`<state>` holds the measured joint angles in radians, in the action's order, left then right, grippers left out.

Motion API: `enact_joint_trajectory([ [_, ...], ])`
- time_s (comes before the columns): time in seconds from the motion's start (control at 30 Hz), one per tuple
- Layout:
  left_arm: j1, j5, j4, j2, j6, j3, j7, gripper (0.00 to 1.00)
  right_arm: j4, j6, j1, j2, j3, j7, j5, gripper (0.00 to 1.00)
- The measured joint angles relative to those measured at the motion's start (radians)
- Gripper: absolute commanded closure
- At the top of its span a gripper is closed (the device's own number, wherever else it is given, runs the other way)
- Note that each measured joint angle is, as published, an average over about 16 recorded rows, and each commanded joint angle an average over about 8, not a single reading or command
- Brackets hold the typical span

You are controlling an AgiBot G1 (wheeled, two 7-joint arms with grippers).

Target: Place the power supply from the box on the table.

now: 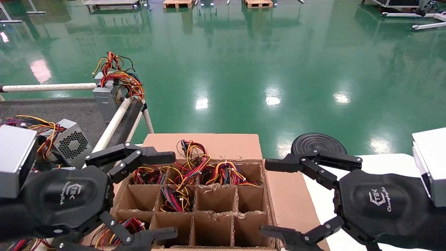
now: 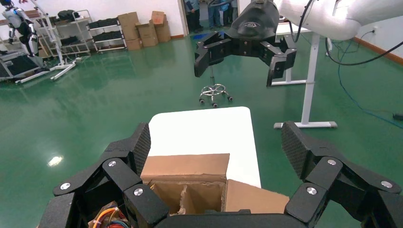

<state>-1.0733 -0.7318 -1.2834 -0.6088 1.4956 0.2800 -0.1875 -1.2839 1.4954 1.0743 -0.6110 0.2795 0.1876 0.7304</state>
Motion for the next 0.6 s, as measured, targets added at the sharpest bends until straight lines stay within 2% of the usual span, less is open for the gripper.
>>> enact_joint_trajectory([
  [0.33,-0.009,-0.021,0.001,0.026,0.003,0.011,0.001,0.00,0.000,0.000,0.000,0.000,0.000,0.000,0.000,1.00],
  [0.6,-0.051,-0.074,-0.002,0.070,0.010,0.061,0.014,0.00,0.000,0.000,0.000,0.000,0.000,0.000,0.000,1.00],
])
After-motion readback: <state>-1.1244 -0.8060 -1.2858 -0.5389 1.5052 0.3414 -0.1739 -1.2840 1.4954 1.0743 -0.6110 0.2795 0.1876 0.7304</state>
